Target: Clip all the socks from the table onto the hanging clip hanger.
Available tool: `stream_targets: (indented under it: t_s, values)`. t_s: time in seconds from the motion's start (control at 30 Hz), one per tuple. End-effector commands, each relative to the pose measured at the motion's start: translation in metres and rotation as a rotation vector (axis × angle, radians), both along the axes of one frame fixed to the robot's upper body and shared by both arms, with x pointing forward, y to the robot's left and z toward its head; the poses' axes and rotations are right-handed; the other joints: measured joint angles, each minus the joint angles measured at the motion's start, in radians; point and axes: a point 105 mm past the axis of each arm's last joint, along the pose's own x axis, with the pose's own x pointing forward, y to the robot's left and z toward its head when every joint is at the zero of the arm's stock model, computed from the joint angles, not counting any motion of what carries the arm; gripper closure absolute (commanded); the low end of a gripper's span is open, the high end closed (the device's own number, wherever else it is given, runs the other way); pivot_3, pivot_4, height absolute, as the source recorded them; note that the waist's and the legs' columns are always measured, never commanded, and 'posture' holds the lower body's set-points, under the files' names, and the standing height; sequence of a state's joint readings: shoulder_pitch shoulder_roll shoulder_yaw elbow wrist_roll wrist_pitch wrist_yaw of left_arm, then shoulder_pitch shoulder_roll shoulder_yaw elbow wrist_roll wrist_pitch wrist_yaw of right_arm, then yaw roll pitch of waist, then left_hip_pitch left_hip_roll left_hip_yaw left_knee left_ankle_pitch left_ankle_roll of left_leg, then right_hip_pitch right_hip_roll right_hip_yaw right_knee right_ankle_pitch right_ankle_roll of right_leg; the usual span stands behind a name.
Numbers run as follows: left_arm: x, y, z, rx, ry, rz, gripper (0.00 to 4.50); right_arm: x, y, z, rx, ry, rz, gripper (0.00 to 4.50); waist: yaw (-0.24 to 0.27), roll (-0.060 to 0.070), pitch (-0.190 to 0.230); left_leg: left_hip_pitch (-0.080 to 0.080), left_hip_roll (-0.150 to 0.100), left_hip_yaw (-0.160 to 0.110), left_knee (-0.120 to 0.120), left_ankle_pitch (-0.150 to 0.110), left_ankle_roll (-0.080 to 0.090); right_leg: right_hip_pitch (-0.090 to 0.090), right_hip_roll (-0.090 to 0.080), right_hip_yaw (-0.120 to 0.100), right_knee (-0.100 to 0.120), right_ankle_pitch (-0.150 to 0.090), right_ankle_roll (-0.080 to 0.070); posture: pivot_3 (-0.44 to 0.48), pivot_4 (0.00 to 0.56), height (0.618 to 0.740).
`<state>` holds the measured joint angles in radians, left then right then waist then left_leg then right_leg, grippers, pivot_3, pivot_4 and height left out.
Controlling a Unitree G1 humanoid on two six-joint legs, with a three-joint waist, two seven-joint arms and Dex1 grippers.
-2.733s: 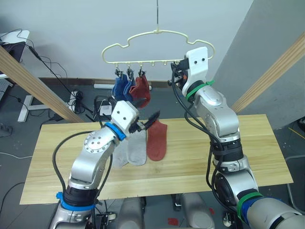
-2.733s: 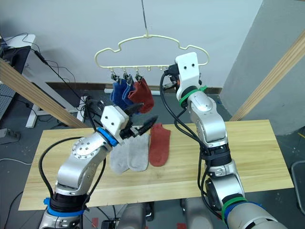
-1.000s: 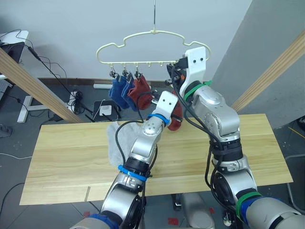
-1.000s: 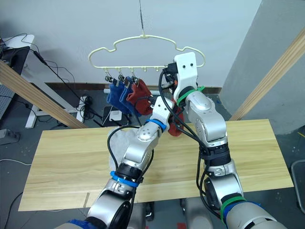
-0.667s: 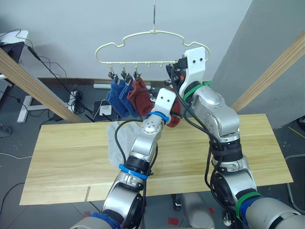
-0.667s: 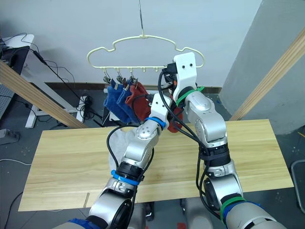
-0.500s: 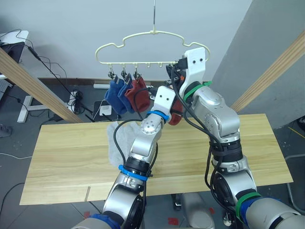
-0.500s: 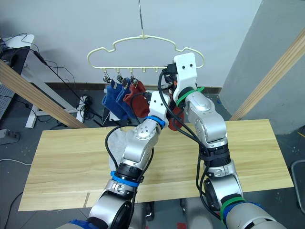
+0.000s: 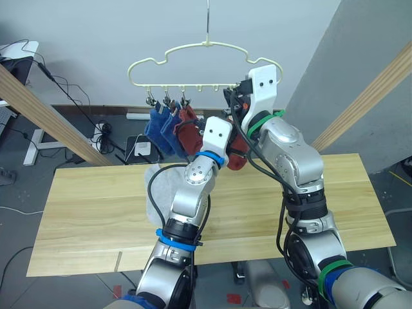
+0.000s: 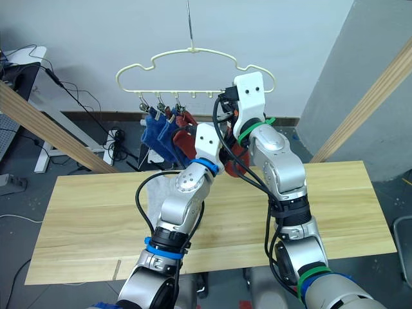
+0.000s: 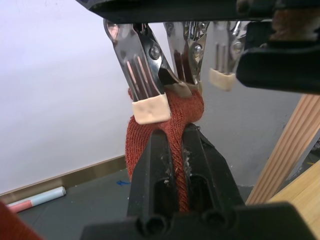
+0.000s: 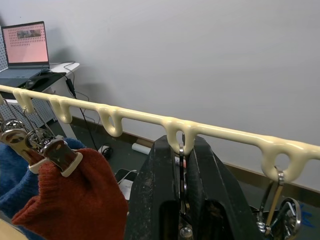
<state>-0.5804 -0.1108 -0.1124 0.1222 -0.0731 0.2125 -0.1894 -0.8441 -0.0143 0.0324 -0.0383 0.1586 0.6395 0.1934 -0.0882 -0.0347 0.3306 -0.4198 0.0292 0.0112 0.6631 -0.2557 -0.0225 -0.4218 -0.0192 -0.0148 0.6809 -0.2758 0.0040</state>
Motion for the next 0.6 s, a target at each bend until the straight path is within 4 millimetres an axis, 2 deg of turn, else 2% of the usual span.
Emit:
stream_targets:
  t_s: [0.03, 0.1, 0.3, 0.43, 0.53, 0.6]
  values:
    - [-0.008, -0.005, 0.025, -0.042, -0.089, -0.033, 4.50, -0.007, 0.001, 0.010, 0.023, -0.044, 0.008, 4.18, 0.000, 0.000, 0.000, 0.000, 0.000, 0.000, 0.000, 0.000, 0.000, 0.000, 0.000, 0.000, 0.000, 0.000, 0.000, -0.177, 0.337, 0.740]
    - [-0.009, -0.006, 0.025, -0.042, -0.089, -0.037, 4.50, -0.007, 0.000, 0.010, 0.032, -0.043, 0.002, 3.63, 0.000, 0.000, 0.000, 0.000, 0.000, 0.000, 0.000, 0.000, 0.000, 0.000, 0.000, 0.000, 0.000, 0.000, 0.000, -0.177, 0.338, 0.740]
    - [-0.008, -0.003, 0.020, -0.033, -0.077, -0.031, 4.50, -0.011, -0.002, 0.007, 0.036, -0.030, 0.010, 1.51, 0.001, 0.000, 0.000, 0.000, 0.000, 0.000, 0.000, 0.000, 0.000, 0.000, 0.000, 0.000, 0.000, 0.000, 0.000, -0.178, 0.338, 0.740]
    - [-0.008, -0.002, 0.019, -0.030, -0.077, -0.031, 4.50, -0.018, -0.004, 0.005, 0.037, -0.019, 0.026, 1.51, 0.001, 0.000, 0.000, 0.000, 0.000, 0.000, 0.000, 0.000, 0.000, 0.000, 0.000, 0.000, 0.000, 0.000, 0.000, -0.177, 0.333, 0.740]
    - [-0.006, 0.003, 0.016, -0.027, -0.067, -0.014, 4.50, -0.030, -0.008, 0.003, 0.046, -0.001, 0.055, 1.51, 0.002, 0.000, 0.000, 0.000, 0.000, -0.001, 0.000, 0.000, 0.000, 0.000, 0.000, 0.000, 0.000, 0.000, 0.000, -0.179, 0.336, 0.740]
    - [-0.005, 0.006, 0.011, -0.023, -0.045, -0.010, 3.98, -0.035, -0.010, 0.003, 0.046, 0.005, 0.062, 1.47, 0.001, 0.000, 0.000, 0.000, 0.000, 0.000, 0.000, 0.000, 0.000, 0.000, 0.000, 0.000, 0.000, 0.000, 0.000, -0.179, 0.336, 0.740]
